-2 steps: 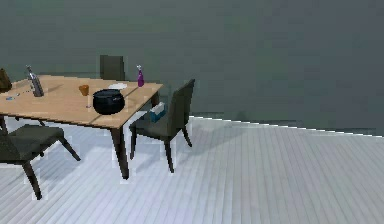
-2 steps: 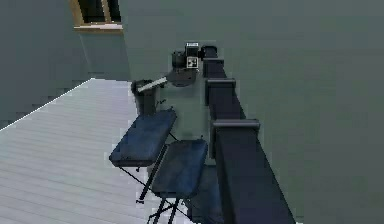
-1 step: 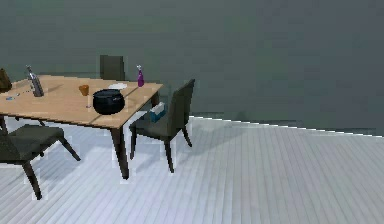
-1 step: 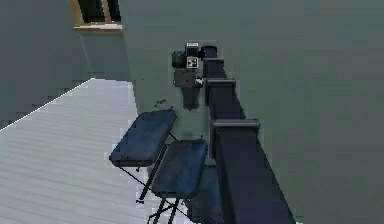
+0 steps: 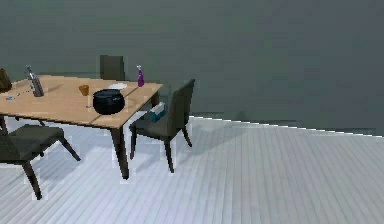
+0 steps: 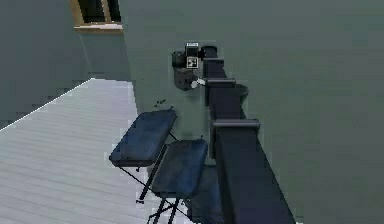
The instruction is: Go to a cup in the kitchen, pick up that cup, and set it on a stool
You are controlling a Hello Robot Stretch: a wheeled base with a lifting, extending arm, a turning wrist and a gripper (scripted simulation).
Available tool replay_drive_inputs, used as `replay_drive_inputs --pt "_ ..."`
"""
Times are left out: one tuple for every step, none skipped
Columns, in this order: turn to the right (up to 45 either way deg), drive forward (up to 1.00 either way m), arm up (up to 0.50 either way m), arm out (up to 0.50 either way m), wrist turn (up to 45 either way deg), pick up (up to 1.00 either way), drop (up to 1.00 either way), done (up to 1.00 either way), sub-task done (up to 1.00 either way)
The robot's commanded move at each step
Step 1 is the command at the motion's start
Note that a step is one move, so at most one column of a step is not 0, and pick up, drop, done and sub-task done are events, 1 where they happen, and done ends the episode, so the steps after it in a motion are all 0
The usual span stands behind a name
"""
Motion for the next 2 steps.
replay_drive_inputs --pt "0.0 0.0 0.0 0.0 3.0 0.0 0.0 0.0 0.0" --pt "0.0 0.0 -0.2 0.0 0.0 0.0 0.0 0.0 0.0"
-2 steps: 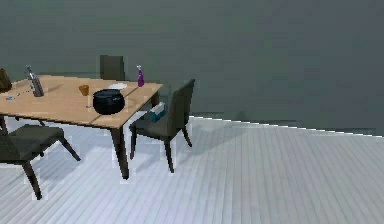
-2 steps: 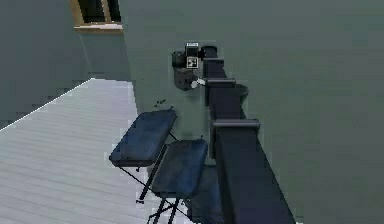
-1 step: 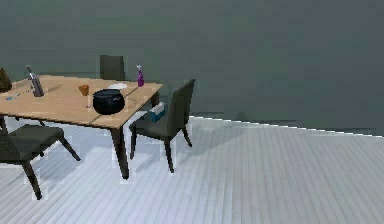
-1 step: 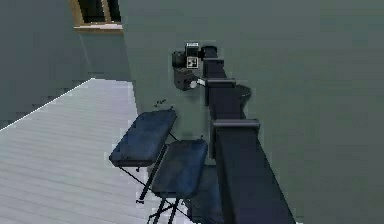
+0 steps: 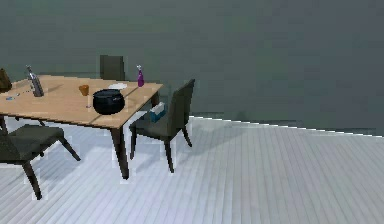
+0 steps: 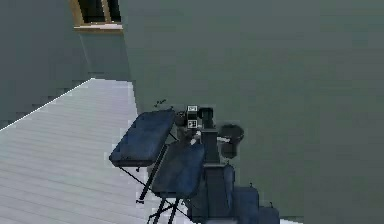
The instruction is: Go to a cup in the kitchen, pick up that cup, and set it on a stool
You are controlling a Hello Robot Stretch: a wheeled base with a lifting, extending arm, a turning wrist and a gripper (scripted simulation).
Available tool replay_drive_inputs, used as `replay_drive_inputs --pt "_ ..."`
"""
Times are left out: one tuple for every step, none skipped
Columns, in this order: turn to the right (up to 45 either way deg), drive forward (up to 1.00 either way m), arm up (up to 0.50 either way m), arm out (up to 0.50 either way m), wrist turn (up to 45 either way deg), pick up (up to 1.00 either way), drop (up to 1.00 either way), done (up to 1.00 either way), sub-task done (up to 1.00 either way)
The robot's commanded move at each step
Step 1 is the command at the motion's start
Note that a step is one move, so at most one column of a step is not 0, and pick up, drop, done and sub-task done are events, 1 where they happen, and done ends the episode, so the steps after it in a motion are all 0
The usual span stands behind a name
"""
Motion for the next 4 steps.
replay_drive_inputs --pt "0.0 0.0 -0.32 0.0 0.0 0.0 0.0 0.0 0.0" --pt "0.0 0.0 0.0 0.0 0.0 0.0 1.0 0.0 0.0" --pt "0.0 0.0 0.1 0.0 0.0 0.0 0.0 0.0 0.0" --pt "0.0 0.0 0.0 -0.08 0.0 0.0 0.0 0.0 0.0"
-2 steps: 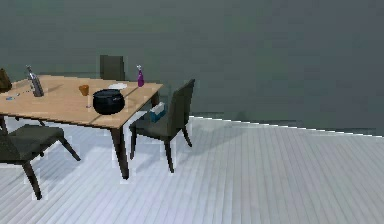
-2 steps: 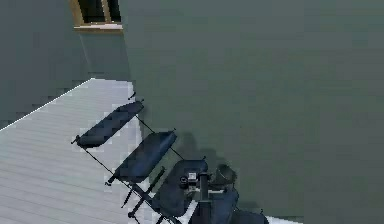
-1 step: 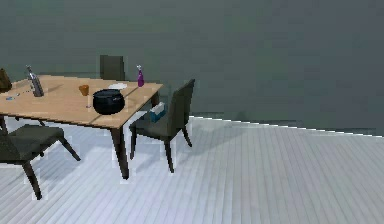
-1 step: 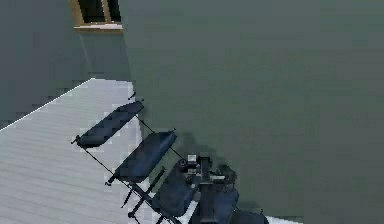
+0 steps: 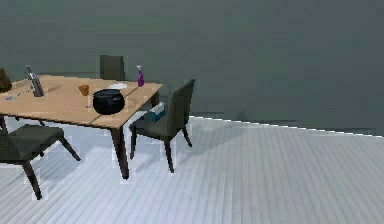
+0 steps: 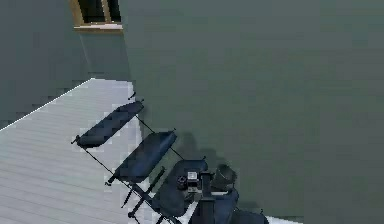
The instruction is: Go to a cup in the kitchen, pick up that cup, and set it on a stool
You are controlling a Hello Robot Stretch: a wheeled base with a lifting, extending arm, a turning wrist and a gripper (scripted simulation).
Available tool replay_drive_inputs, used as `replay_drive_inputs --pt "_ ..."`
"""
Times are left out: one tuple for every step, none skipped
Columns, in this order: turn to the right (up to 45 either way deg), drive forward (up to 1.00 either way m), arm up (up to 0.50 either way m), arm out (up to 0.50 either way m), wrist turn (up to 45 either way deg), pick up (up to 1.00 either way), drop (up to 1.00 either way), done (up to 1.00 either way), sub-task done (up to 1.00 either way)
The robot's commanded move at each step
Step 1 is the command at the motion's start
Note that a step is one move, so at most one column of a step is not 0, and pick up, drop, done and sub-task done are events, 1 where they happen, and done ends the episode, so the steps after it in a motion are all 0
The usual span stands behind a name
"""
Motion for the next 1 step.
replay_drive_inputs --pt "0.0 0.0 0.0 0.0 0.0 0.0 0.0 1.0 0.0"
